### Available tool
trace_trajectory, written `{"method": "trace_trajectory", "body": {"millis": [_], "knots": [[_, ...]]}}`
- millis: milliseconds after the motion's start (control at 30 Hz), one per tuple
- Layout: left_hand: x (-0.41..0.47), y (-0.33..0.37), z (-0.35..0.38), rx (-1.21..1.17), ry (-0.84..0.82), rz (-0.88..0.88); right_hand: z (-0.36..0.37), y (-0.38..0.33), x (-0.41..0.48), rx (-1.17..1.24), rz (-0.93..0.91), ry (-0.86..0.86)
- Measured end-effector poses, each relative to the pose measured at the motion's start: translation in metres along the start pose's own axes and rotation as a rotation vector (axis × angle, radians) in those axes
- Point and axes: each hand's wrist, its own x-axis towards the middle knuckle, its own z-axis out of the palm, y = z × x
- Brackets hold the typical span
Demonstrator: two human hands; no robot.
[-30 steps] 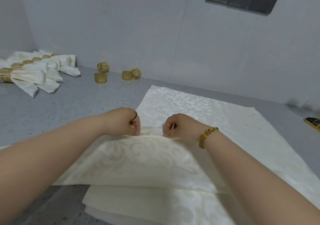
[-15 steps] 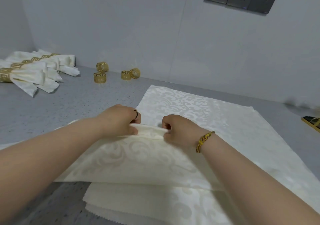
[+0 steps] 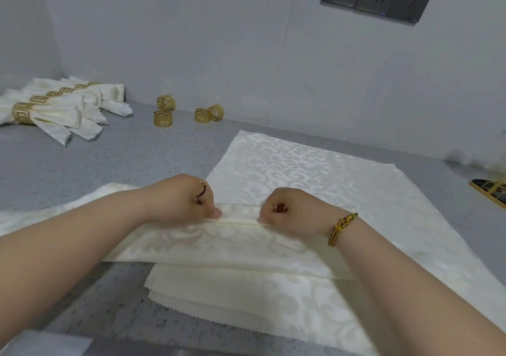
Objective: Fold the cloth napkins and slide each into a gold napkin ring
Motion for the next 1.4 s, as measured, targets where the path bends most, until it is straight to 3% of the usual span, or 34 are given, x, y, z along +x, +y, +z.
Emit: {"method": "trace_trajectory", "body": {"millis": [200,300,400,600,700,800,933,1067,1233,1400], "knots": [[0.013,0.002,-0.008,-0.003,-0.055,-0.105,-0.007,-0.001,0.012,0.045,0.136,-0.068],[0.017,0.007,-0.011,0.000,-0.094,-0.146,-0.008,-0.007,0.014,-0.053,0.149,-0.083],[0.013,0.011,-0.009,0.102,-0.051,-0.092,-0.002,-0.012,0.007,-0.205,0.065,0.000],[-0.019,0.016,0.008,0.378,0.218,0.134,0.025,-0.010,-0.018,-0.387,-0.249,0.275],[-0.026,0.013,0.013,0.363,0.294,0.251,0.028,-0.007,-0.022,-0.353,-0.280,0.253],[-0.034,0.010,0.010,0.310,0.126,0.164,0.022,-0.006,-0.027,-0.333,-0.239,0.101],[-0.042,0.006,0.002,0.026,-0.049,0.037,0.014,-0.006,-0.035,-0.123,-0.120,0.003],[-0.033,0.006,-0.001,-0.037,-0.065,-0.025,0.009,-0.004,-0.031,0.086,-0.013,0.006],[-0.021,0.009,-0.002,-0.031,-0.118,-0.061,0.000,-0.007,-0.018,0.104,0.090,-0.133],[-0.015,0.018,-0.008,0.087,-0.192,-0.114,-0.008,-0.027,-0.017,-0.124,0.107,-0.212]]}}
